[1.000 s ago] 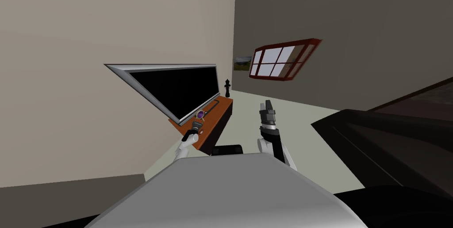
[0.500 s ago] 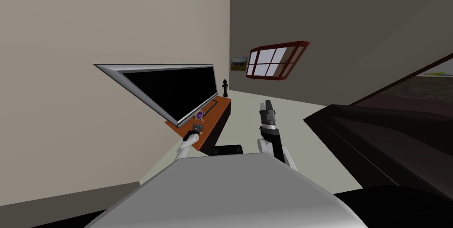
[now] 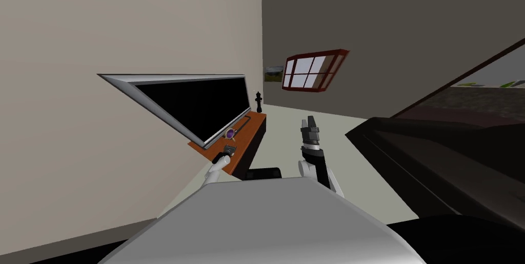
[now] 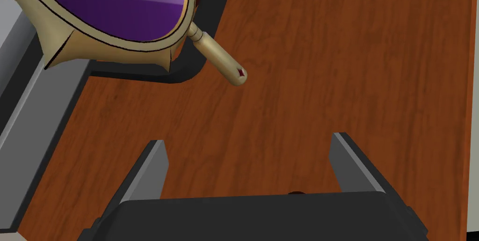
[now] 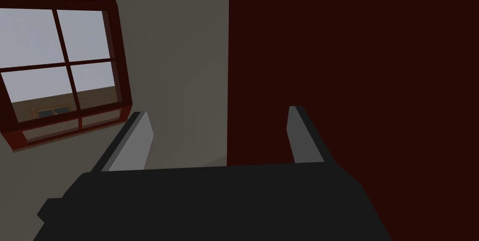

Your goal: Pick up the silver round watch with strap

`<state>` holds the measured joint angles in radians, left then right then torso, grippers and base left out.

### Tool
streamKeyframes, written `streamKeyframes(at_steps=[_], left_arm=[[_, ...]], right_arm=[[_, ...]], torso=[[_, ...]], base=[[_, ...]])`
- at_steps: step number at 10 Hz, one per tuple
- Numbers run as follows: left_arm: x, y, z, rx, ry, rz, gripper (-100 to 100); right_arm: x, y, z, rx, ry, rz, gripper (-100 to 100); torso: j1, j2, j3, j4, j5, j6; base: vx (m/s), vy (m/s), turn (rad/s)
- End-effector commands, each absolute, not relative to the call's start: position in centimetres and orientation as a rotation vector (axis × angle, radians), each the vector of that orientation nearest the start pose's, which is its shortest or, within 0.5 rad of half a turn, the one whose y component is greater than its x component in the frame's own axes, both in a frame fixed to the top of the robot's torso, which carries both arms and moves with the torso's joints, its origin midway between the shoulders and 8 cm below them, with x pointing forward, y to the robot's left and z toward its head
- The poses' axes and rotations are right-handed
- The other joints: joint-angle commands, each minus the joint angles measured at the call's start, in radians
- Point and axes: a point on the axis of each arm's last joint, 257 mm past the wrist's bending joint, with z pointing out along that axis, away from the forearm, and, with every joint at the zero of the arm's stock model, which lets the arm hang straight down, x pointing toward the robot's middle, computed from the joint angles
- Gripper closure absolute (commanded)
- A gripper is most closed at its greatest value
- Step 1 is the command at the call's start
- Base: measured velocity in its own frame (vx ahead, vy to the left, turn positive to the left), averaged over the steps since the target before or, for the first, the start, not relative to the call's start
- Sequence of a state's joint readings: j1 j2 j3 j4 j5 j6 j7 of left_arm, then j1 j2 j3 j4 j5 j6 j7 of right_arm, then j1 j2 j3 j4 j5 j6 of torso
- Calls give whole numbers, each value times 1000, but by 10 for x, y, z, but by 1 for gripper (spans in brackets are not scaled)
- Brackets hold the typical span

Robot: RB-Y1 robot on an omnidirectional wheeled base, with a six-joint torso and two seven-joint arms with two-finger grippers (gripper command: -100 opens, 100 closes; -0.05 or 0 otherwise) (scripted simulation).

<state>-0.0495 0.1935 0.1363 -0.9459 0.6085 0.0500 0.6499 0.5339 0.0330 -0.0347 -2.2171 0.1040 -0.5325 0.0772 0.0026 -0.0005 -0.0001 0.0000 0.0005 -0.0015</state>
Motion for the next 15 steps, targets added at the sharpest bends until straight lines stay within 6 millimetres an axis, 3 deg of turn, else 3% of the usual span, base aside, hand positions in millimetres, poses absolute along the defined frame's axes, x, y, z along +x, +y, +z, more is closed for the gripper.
streamKeyframes(at_steps=[1,8,10,11,12,15], left_arm=[[445,380,-501,-2528,319,-1228,-100],[403,388,-558,-2747,94,-1050,-100],[402,390,-558,-2745,94,-1051,-100],[402,389,-559,-2749,91,-1048,0],[396,379,-565,-2747,89,-1049,-100],[391,372,-569,-2746,87,-1050,-100]], right_arm=[[347,-287,-9,628,710,1108,0],[347,-287,-9,628,710,1108,0],[347,-287,-9,628,710,1108,0],[347,-287,-9,628,710,1108,0],[347,-287,-9,628,710,1108,0],[347,-287,-9,628,710,1108,0]], torso=[[0,0,0,0,0,0],[1,1,1,0,0,0],[0,0,0,0,0,0],[-1,-1,0,0,0,0],[-2,-2,-1,0,0,0],[-2,-2,-1,0,-1,0]], base=[[-24,30,-83],[-36,39,-120],[-19,19,-57],[0,0,0],[0,0,0],[1,-2,5]])
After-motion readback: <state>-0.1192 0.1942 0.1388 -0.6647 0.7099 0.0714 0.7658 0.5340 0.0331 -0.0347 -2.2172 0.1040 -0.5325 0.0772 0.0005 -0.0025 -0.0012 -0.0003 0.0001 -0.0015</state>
